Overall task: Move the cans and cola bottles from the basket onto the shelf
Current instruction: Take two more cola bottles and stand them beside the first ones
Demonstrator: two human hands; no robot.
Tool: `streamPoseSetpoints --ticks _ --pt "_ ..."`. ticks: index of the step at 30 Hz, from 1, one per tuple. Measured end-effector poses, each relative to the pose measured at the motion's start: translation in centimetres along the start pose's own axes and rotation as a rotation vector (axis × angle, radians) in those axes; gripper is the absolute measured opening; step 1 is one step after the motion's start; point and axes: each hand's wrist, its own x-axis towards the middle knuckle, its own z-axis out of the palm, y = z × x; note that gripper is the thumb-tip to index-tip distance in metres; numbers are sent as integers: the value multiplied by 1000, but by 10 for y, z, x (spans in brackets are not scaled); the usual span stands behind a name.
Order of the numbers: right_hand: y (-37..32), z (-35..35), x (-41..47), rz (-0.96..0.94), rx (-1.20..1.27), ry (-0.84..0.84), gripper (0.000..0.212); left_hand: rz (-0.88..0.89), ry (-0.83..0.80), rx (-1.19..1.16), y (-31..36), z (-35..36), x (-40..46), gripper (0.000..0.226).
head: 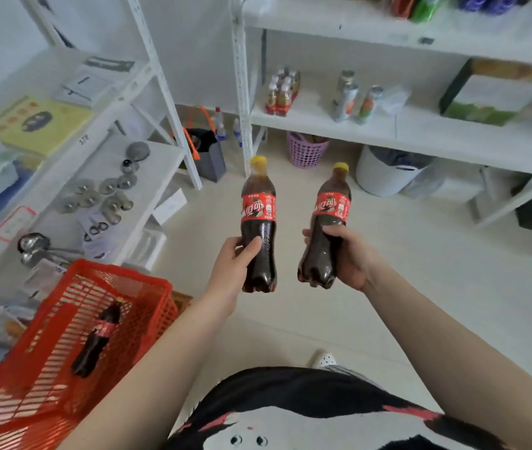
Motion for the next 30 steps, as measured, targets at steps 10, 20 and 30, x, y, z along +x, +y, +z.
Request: streamPoseSetpoints --ticks 10,20,30 --pt "-112 -151 -38 -91 -33 230 26 -55 -220 33 33 198 53 41" --pt "-193 -255 -13 -269 36 427 38 -76 -460 181 75 347 132 37" --pt "-330 -330 59 -379 108 532 42 -52 -640 256 147 485 256 44"
